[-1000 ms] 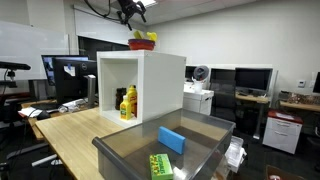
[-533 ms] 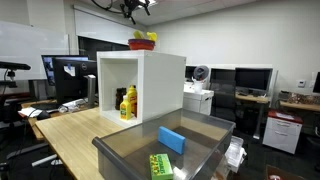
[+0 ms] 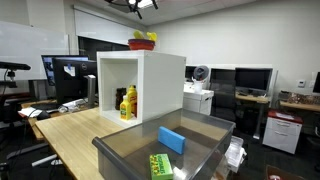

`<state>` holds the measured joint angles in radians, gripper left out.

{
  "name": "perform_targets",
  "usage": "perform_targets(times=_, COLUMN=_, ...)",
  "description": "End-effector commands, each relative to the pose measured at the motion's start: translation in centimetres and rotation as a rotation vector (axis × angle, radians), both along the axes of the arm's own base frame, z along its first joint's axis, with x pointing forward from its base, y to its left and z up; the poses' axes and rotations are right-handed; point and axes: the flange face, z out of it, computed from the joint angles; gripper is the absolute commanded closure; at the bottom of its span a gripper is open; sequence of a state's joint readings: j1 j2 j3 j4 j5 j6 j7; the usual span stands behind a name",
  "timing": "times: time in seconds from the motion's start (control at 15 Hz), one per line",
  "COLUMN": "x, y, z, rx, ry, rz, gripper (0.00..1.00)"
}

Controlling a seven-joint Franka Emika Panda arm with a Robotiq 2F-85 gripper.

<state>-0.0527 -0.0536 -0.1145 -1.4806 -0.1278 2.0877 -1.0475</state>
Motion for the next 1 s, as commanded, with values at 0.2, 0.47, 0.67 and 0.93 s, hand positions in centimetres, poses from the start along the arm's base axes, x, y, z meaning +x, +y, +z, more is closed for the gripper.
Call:
perform_targets(times=0.2, x=-1.2, y=-4.7, z=1.2, rx=0.032, ry=-0.001, rz=-0.102, gripper=0.0)
perform_targets(times=0.47, x=-2.0, y=-7.8, z=0.5, rx=0.041, ry=0.011, rz=-0.16, gripper=0.0)
perform_targets(times=0.67, x=-2.1, y=-9.5, z=-0.8, rx=0.052, ry=0.021, rz=-0.2, gripper=0.0)
perform_targets(times=0.93, x=-2.0, y=-12.8, z=-3.6, rx=0.064, ry=0.053, rz=-0.283, gripper=0.0)
